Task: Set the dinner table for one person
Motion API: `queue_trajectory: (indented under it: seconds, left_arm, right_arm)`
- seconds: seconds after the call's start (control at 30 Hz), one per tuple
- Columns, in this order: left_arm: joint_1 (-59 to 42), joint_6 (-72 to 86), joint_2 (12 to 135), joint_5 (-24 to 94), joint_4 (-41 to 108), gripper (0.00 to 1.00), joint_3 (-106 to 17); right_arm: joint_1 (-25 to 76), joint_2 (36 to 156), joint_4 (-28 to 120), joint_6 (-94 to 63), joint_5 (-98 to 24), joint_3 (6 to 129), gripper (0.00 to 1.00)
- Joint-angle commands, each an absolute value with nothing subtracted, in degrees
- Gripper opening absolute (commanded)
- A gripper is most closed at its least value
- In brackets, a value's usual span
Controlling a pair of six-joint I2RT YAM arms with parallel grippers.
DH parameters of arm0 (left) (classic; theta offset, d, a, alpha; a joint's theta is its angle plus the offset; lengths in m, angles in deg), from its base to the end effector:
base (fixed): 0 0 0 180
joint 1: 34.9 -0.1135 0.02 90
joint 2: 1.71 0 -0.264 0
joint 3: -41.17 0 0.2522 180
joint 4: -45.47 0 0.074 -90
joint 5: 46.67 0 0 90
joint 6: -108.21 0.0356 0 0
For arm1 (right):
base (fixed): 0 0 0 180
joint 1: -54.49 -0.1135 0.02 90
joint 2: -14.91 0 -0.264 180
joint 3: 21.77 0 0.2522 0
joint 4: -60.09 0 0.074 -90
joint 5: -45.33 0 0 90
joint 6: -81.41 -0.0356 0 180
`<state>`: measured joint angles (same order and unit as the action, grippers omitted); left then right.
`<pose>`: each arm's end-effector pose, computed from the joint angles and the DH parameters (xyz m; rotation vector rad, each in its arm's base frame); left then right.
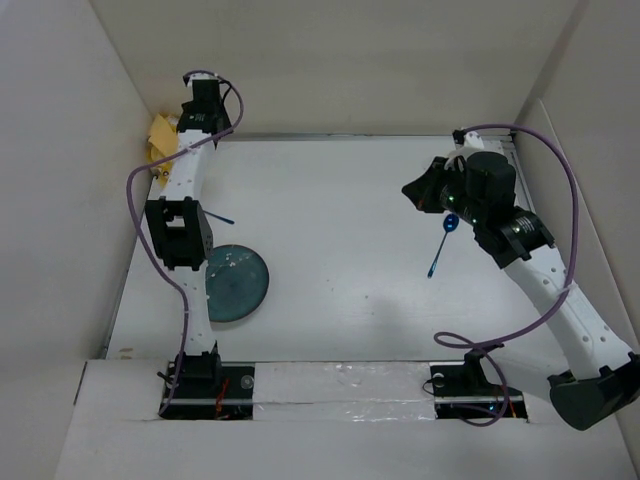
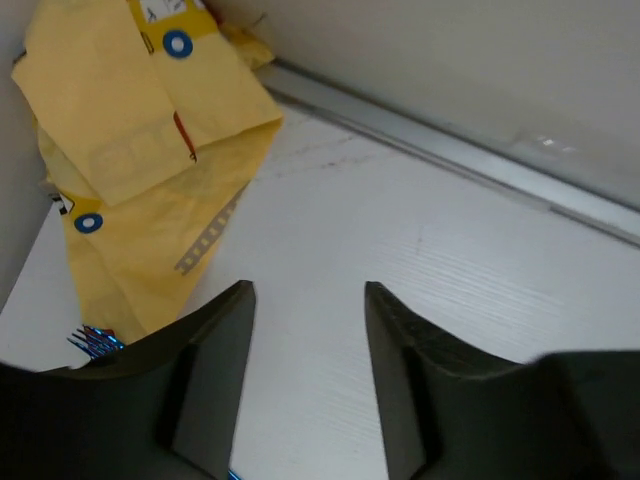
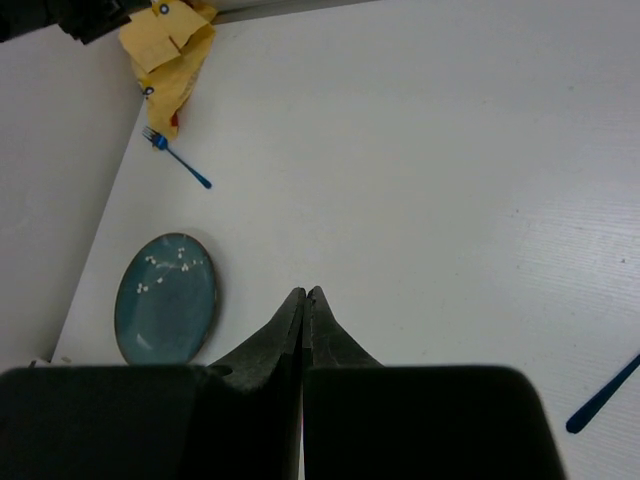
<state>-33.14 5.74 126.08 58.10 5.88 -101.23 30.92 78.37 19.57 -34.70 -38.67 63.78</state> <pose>0.5241 -0.0070 0.3400 -0.3487 1.9620 0.0987 0.2180 0.0992 0.4099 -0.0304 1.9501 0.6828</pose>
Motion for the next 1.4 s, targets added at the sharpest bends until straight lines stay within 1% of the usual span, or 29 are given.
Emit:
queue_trajectory:
  seconds: [0.0, 0.07, 0.17, 0.27, 0.33, 0.37, 0.43, 0.47, 0.5, 0.53, 0.6, 0.63, 0.77, 0.93, 0.97, 1.0, 1.03, 1.07, 1.1, 1.13, 1.17, 1.2, 1.37]
  left_arm:
    - [-34.7, 5.6, 126.8, 62.8, 6.7, 0.48, -102.5]
    - [-36.5, 3.1, 127.2, 61.5, 7.1, 0.53, -100.0]
    - [-40.3, 1.3, 126.3, 56.3, 9.0, 0.56, -93.6]
    - [-40.9, 2.2, 126.3, 56.2, 9.5, 0.59, -89.8]
    - [-40.9, 2.5, 126.5, 57.3, 8.9, 0.61, -87.6]
    - [-40.9, 2.6, 126.3, 57.7, 8.9, 0.61, -86.5]
    - [-40.9, 2.4, 125.6, 59.1, 10.0, 0.61, -84.1]
    - [-40.9, 2.3, 125.4, 59.7, 10.4, 0.61, -81.0]
    - [-40.9, 2.0, 125.0, 60.9, 11.0, 0.61, -79.7]
    - [-41.4, 1.4, 124.2, 61.1, 12.7, 0.61, -78.3]
    - [-42.8, 1.1, 123.8, 58.0, 15.8, 0.61, -74.5]
    - [-42.8, 1.1, 124.2, 58.0, 15.8, 0.61, -74.5]
    - [-43.4, 0.6, 127.7, 56.2, 14.0, 0.61, -78.2]
    - [-44.0, -0.1, 129.7, 54.2, 15.5, 0.60, -79.7]
    - [-44.0, 0.0, 129.9, 54.1, 15.4, 0.59, -80.9]
    - [-44.0, 0.0, 131.6, 53.5, 14.8, 0.50, -82.3]
    - [-44.0, 0.0, 131.6, 53.5, 14.8, 0.50, -82.3]
    - [-44.0, -0.1, 132.0, 52.9, 14.8, 0.47, -83.8]
    - [-44.0, -0.3, 132.1, 51.4, 15.0, 0.29, -84.0]
    - [-44.0, -0.5, 131.6, 50.7, 16.1, 0.20, -83.9]
    - [-44.0, -0.7, 131.3, 50.5, 16.5, 0.13, -84.0]
    - [-43.3, -0.9, 130.1, 49.9, 16.9, 0.01, -84.4]
    - [-41.0, -1.3, 123.1, 47.8, 18.6, 0.00, -85.9]
  right_arm:
    - [31.2, 78.7, 19.4, -33.6, -39.7, 65.6, 0.00]
    - [31.2, 79.0, 18.9, -33.6, -40.0, 65.1, 0.00]
    - [31.2, 79.1, 19.1, -34.3, -40.6, 63.5, 0.00]
    - [31.2, 79.8, 19.9, -34.8, -40.5, 62.8, 0.01]
    - [30.7, 81.4, 19.9, -34.8, -40.2, 63.4, 0.07]
    - [30.7, 82.1, 19.9, -34.7, -39.8, 64.5, 0.16]
    - [30.7, 84.5, 19.9, -34.3, -38.6, 65.8, 0.29]
    - [30.1, 85.4, 19.7, -34.2, -38.3, 66.6, 0.37]
    - [29.5, 86.3, 19.6, -33.8, -37.9, 68.3, 0.39]
    - [29.5, 87.1, 18.9, -33.6, -37.4, 69.3, 0.40]
    - [27.3, 89.9, 17.9, -32.9, -36.9, 71.7, 0.37]
    - [27.2, 89.9, 17.8, -32.9, -36.9, 72.3, 0.37]
    - [24.8, 91.3, 16.9, -32.7, -38.3, 74.3, 0.37]
    - [22.5, 92.7, 14.3, -32.7, -40.4, 76.6, 0.39]
    - [21.6, 92.7, 14.1, -32.8, -40.9, 77.1, 0.39]
    - [20.8, 92.4, 13.8, -33.2, -42.0, 77.2, 0.39]
    - [20.8, 92.4, 13.8, -33.2, -42.0, 77.2, 0.39]
    - [20.2, 92.2, 14.0, -33.5, -42.3, 76.9, 0.39]
    - [20.2, 91.9, 14.0, -33.9, -42.5, 76.6, 0.39]
    - [20.2, 91.4, 14.2, -34.2, -42.6, 76.4, 0.39]
    - [19.5, 91.1, 14.2, -34.6, -42.7, 76.0, 0.39]
    - [19.5, 90.9, 14.4, -34.9, -42.7, 75.2, 0.38]
    - [18.5, 90.1, 15.7, -35.7, -42.8, 73.6, 0.38]
